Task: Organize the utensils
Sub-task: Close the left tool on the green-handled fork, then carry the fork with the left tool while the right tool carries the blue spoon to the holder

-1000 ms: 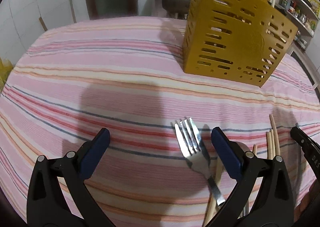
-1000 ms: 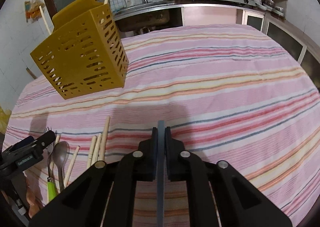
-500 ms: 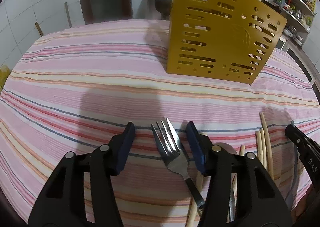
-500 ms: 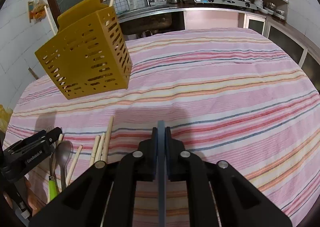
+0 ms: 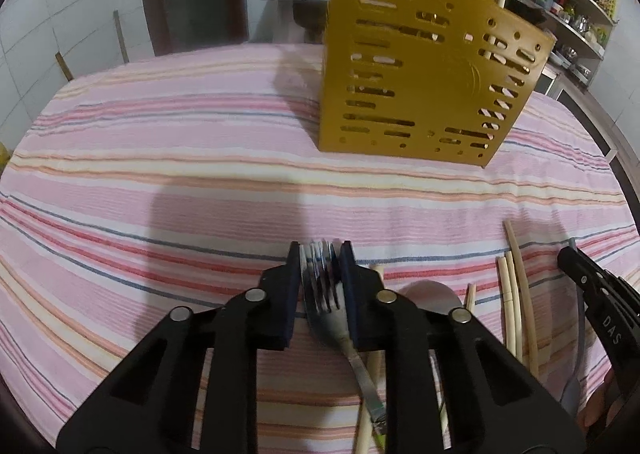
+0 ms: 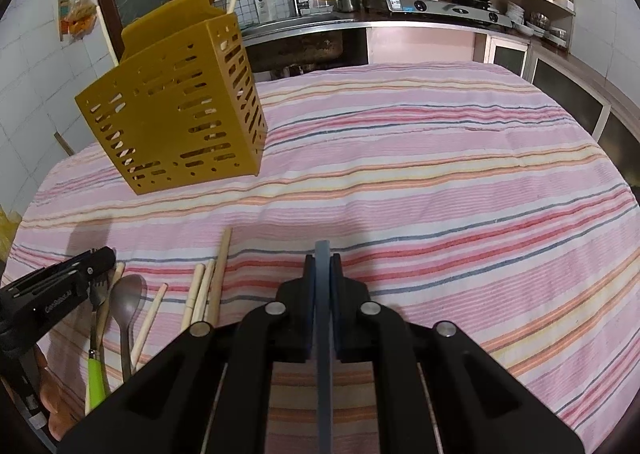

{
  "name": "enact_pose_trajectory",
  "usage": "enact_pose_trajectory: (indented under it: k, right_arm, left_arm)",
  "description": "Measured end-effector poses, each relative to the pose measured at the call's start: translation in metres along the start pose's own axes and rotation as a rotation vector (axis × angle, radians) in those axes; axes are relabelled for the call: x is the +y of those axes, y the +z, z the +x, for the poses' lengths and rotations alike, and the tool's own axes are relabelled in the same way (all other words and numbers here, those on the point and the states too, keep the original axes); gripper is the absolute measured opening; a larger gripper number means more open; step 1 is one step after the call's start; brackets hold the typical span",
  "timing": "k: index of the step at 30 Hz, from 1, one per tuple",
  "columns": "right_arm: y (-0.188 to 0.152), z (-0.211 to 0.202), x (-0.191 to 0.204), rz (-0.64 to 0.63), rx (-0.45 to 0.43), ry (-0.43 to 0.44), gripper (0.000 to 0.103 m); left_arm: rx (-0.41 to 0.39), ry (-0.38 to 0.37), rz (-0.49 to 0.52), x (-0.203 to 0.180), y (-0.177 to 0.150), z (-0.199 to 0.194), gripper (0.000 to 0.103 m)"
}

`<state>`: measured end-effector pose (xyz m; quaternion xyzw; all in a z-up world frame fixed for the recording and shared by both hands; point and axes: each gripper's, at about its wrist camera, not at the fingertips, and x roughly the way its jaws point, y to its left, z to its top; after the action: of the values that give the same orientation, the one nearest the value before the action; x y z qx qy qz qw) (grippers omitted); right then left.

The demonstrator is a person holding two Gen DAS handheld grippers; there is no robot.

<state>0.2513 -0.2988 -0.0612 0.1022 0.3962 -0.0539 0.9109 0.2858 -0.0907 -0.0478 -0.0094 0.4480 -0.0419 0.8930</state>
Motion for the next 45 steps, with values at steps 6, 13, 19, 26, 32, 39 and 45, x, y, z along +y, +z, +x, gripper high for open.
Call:
enact_pose_trajectory:
  k: [6,13,19,26,32,39,45]
  right_arm:
    - [0.002,-0.010,-0.007,0.033,-0.045,-0.001,0.007]
    - [0.002,-0.013,-0.006,0.025,-0.063,-0.006,0.007]
    - [0.003,-0.013,-0.005,0.020,-0.063,-0.007,0.007]
    - [0.002,-0.019,-0.007,0.026,-0.083,0.001,0.007]
    - [0.007,-0.043,-0.002,0.034,-0.148,0.023,0.007]
    - [0.016,-0.080,0.017,-0.028,-0.277,0.011,0.007]
    - [0.016,-0.104,0.027,-0.071,-0.366,-0.003,0.007]
  left_arm:
    - [-0.044,-0.040,-0.001,0.008,0.004,-0.013,0.000]
    - [-0.020,-0.051,-0.014,0.021,0.008,-0.006,0.001]
    - [-0.022,-0.057,-0.022,0.025,0.007,0.001,0.001]
    - [-0.095,-0.065,-0.013,0.024,0.010,-0.015,0.000]
    - [-0.245,-0.101,0.023,0.017,0.012,-0.065,0.000]
    - [-0.420,-0.114,0.128,0.002,0.013,-0.124,0.000]
    - [-0.502,-0.129,0.162,0.002,0.010,-0.157,0.000]
